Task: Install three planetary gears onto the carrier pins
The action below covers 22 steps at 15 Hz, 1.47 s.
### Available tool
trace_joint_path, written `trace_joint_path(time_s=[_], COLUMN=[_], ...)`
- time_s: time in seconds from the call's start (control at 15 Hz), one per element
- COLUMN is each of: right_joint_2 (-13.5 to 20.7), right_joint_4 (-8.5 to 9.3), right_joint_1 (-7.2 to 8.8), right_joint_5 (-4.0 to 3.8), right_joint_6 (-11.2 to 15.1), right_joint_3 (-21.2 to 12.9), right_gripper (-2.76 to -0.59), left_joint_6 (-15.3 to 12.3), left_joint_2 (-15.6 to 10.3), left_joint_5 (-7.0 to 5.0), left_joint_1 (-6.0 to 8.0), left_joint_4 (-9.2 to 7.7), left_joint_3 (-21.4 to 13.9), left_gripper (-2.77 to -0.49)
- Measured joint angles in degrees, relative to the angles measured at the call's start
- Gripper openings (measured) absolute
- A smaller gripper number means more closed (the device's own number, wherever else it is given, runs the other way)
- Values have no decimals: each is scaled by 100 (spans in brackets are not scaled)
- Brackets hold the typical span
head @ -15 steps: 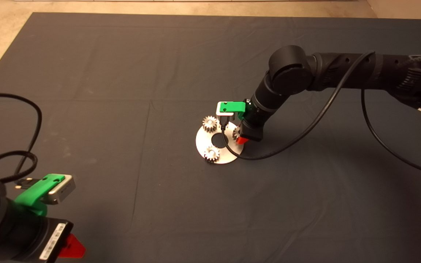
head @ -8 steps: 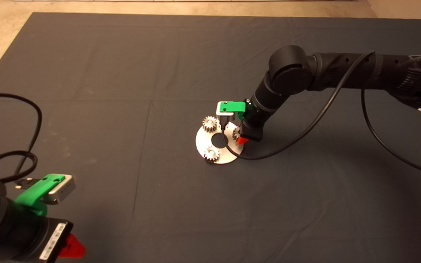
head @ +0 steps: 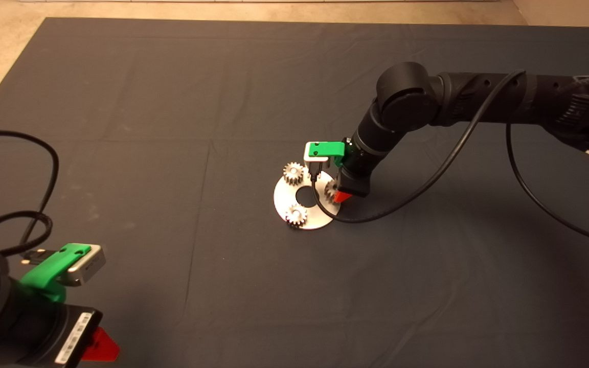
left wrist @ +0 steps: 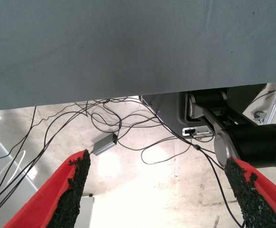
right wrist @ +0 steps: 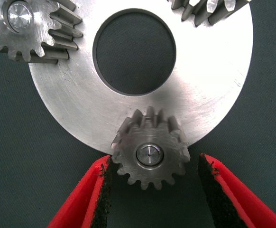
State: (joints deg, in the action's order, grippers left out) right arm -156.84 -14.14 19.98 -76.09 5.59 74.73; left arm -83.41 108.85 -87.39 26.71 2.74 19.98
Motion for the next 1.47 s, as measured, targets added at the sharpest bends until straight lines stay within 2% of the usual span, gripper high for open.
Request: trace_joint_path(time_s=[0.27,0.33,0.4,0.47,0.53,0.6,0.73,0.8,0.87,0.93,1.07,1.13,1.2,1.33,1.4,1.47], right_joint_2=[0,4,42,105,215,372,847,1234,1687,2253,3293,3747,4083,4694,5083,5675], right_joint_4=[1,4,51,189,456,823,1511,1757,1930,2018,2066,2130,2191,2409,2507,2526], right_joint_1=[20,82,224,435,682,898,1154,1204,1237,1281,1348,1356,1356,1373,1390,1392], right_joint_5=[-12,-20,-21,-15,-1,2,-1,-1,-48,-162,-527,-678,-748,-743,-729,-774], right_joint_6=[99,145,190,226,253,289,379,526,760,1116,1915,2397,2820,3880,4369,4865], right_joint_3=[5,2,-4,-12,-26,-37,-122,-213,-314,-477,-1059,-1607,-2262,-3685,-4180,-4523], right_gripper=[-191,-180,-175,-175,-175,-165,-160,-158,-153,-149,-148,-137,-133,-123,-119,-118], left_joint_6=[6,6,6,9,9,11,33,82,135,161,227,285,340,441,467,488], left_joint_2=[2,2,5,5,5,7,7,5,0,-13,-131,-228,-327,-474,-488,-488], left_joint_5=[0,0,0,-1,-1,0,0,-1,-1,0,0,6,18,2,-11,-6], left_joint_1=[-1,0,0,-1,-1,-1,0,0,-1,0,-1,3,2,0,0,3], left_joint_4=[0,0,0,0,0,0,0,-2,-5,-21,-86,-110,-125,-178,-195,-231], left_joint_3=[0,0,0,0,0,0,0,0,0,0,0,0,0,0,0,0], left_gripper=[-124,-124,-124,-124,-124,-124,-111,-109,-108,-97,-87,-81,-79,-66,-64,-62])
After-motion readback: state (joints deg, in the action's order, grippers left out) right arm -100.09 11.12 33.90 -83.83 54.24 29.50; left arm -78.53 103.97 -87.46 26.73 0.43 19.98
